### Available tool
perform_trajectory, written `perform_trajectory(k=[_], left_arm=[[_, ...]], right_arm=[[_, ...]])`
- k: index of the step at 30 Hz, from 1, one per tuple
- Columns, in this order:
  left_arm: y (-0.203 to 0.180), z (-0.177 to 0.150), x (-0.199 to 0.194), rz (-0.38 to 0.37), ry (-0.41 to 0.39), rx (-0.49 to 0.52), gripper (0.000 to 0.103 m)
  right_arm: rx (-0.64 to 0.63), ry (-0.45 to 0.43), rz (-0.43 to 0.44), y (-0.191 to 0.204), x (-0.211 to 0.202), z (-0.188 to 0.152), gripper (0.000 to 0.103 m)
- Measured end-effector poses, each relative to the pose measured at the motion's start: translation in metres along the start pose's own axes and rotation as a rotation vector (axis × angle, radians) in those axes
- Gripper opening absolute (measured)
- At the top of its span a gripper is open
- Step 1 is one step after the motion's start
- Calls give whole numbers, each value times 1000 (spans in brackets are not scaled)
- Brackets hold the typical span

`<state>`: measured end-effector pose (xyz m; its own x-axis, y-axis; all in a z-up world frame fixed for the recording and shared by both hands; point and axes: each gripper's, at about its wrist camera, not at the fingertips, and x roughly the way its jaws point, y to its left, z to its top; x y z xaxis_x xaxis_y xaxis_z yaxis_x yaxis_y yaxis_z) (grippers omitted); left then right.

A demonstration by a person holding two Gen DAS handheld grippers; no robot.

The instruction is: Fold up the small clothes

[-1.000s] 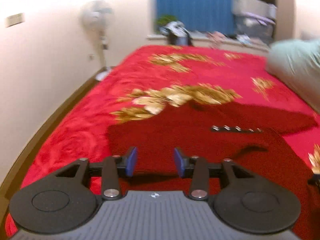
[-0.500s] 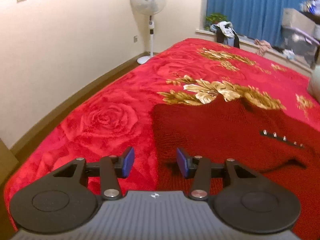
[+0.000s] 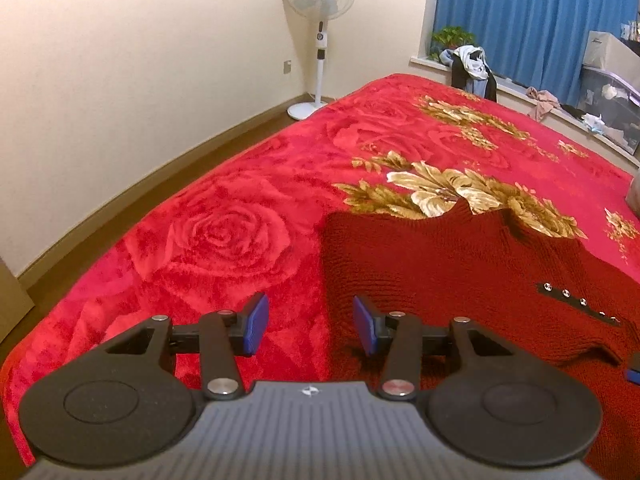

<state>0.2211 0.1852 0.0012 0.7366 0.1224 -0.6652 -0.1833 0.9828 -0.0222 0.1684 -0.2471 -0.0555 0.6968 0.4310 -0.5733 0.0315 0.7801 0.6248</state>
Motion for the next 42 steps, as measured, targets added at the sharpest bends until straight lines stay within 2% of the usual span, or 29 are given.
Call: perform_trajectory(k=[3,5,6,7,9,11,13,15,17,18,19,21,25,30,33,36,39,42], left_arm=[[2,1,2,-7,4,2,52],[4,1,2,-13,4,2,52],[4,1,3,-16,5,0,52],[5,2,4,-19,7,-1,52],[5,2,5,-24,12,2,52],[3,2,6,-30,14,10,52],[-1,1,9,-35,20,30,52],[-8,-1,14,-45,39,49,52],[-16,-4,21,-58,55,74,52],[-21,-5,23,-65,64,91,52],[-25,-7,26,-74,74,107,52],[-32,-11,31,-101,98,127,52],[-40,-16,46,-113,137,134,52],[-41,-23,71,-94,196,126,53],[-35,-24,78,-92,225,100,60],[-36,-21,68,-75,214,94,59],[-42,-17,50,-67,159,112,59],[-47,-12,34,-88,114,108,59]], right_arm=[[172,21,0,-10,45,7,40],[247,21,-40,-17,67,13,37],[260,13,-65,-18,74,15,28],[259,0,-84,-18,80,20,11],[192,-53,-75,-7,78,29,10],[5,-188,-39,19,62,43,10],[-160,-271,-47,33,53,51,10],[-207,-227,-142,25,59,59,14],[-151,-79,-246,2,79,63,17],[-132,-33,-282,-9,84,63,18],[-124,-31,-302,-17,82,60,24],[-118,-65,-327,-26,73,57,25],[-92,-61,-348,-45,49,55,25],[-224,-92,-327,-41,-16,33,25],[-298,-101,-328,-39,-52,23,31],[-304,-99,-308,-39,-86,11,31],[-308,-123,-285,-42,-121,4,34],[-347,-133,-302,-49,-145,-4,34]])
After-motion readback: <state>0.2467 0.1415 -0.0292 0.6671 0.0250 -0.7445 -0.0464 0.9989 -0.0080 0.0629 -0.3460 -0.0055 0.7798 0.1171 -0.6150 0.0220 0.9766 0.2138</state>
